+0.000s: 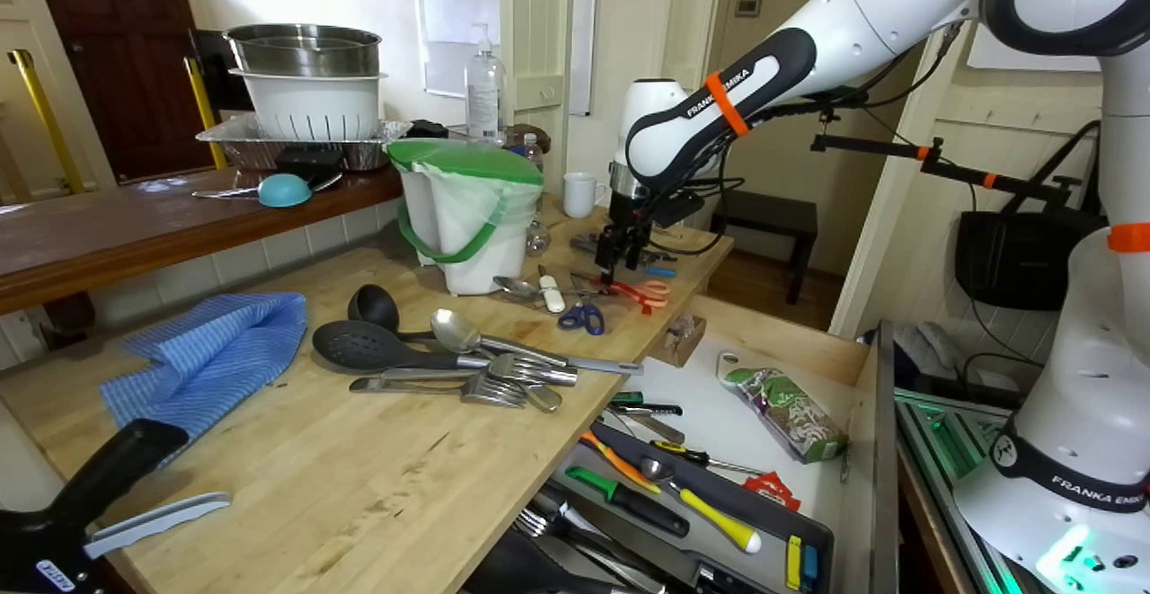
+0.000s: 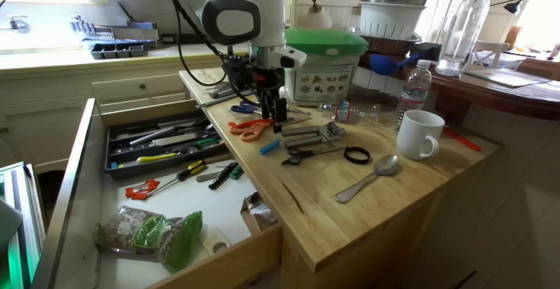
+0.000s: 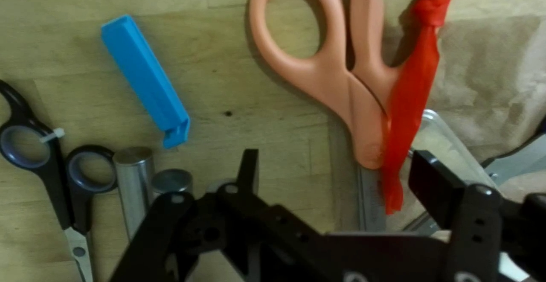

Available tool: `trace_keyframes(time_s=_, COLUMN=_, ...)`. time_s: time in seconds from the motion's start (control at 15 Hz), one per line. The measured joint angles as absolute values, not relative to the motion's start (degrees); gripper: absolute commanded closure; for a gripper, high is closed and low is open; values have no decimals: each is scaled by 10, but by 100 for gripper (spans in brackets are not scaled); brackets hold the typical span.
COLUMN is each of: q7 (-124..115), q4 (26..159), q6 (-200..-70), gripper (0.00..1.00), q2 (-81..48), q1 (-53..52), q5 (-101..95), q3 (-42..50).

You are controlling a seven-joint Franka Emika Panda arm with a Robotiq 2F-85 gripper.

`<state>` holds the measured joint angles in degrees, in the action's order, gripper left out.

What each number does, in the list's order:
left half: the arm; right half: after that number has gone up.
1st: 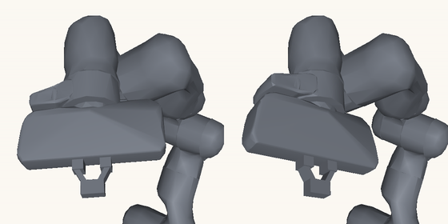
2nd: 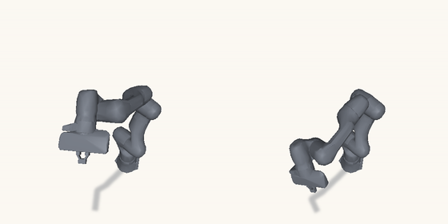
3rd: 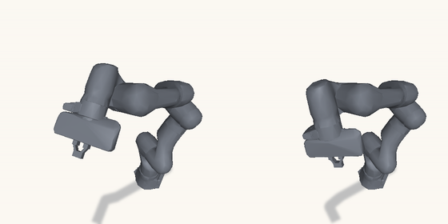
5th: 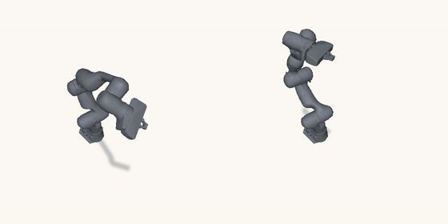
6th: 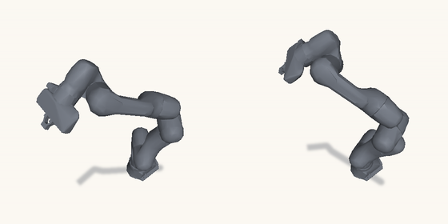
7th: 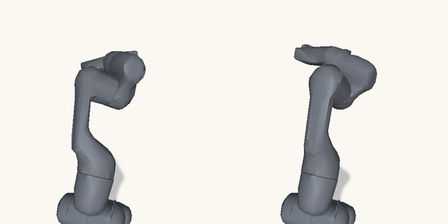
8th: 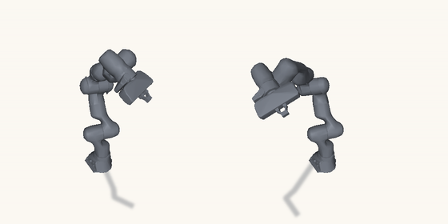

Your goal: Place the peach scissors inside the open cabinet drawer

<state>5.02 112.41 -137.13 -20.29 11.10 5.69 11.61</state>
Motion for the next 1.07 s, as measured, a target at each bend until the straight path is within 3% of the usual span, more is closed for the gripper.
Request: trace_keyframes(time_s=1.07, q7=-45, q4=1090, q6=-1292, gripper=9, q2=-220, q1=109, q5=-26, q3=126)
